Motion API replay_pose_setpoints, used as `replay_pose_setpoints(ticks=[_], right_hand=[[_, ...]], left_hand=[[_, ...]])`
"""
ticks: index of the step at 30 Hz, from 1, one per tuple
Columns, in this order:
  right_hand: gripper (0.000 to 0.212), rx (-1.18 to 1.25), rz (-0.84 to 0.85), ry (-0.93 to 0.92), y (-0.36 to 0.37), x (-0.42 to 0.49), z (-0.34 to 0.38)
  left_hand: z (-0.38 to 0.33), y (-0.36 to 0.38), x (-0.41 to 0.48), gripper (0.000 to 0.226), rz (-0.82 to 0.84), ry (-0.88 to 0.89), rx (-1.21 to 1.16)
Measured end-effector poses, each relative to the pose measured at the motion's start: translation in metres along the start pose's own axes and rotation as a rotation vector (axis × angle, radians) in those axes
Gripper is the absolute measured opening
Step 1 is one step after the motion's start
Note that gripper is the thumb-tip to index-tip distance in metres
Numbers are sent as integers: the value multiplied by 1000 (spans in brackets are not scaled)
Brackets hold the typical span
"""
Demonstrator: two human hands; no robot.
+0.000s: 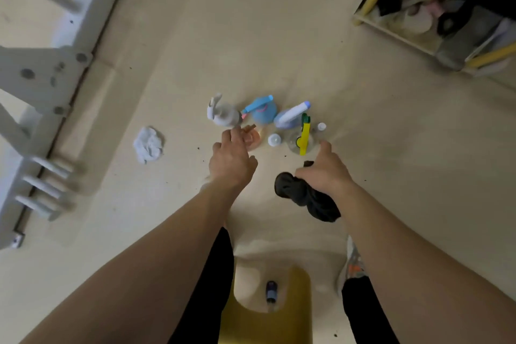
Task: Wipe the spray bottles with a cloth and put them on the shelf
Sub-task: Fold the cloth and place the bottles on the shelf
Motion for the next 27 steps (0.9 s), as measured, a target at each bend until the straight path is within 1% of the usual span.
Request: replay_pose_setpoints(ticks=[2, 3, 6, 8, 10, 13, 15, 17, 20, 21, 22, 25, 27], right_hand=[[88, 102, -49, -21, 7, 26, 1], [80, 153, -59, -36, 10, 37, 1], [49, 215, -62, -95, 15, 60, 5], [37, 190, -48, -131, 18, 67, 7], [36, 182, -29, -147, 21, 70, 5], [39, 200, -5, -153, 23, 71, -2], [40, 219, 7, -166, 26, 71, -5], [39, 253, 10, -178, 28, 70, -6], [38, 263, -2, -189, 32, 71, -4], [39, 256, -9, -194, 32, 72, -3], [41, 253, -15, -196, 33, 73, -2], [38, 270, -38, -188, 29, 74, -3], [37, 264, -45, -177, 27, 74, -5]], left_hand=[[2, 20, 17, 69, -36, 11, 10], [2, 27, 24, 67, -55, 11, 27], [6, 36, 40, 52, -119, -9, 66], [10, 37, 50, 42, -133, 2, 60], [15, 40, 63, 35, -108, 21, -25], [18, 53, 79, 34, 47, 9, -211], [11, 64, 82, 32, 168, 27, -203], [5, 68, 81, 38, 218, 29, -129], [-8, 59, 79, 61, 120, 56, -11], [-15, 54, 77, 64, 76, 83, 46], [-23, 51, 74, 63, 28, 115, 130], [-41, 44, 67, 45, -73, 186, 370], [-49, 45, 64, 45, -92, 233, 434]])
Point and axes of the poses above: each hand's wrist, its own x-axis towards the middle knuckle, its own y-axis out of the palm, z = x × y, the point moved 10 cm from there along x, towards the middle knuckle, and after that the axes turned 1 degree about -y, right-handed, at the moved point
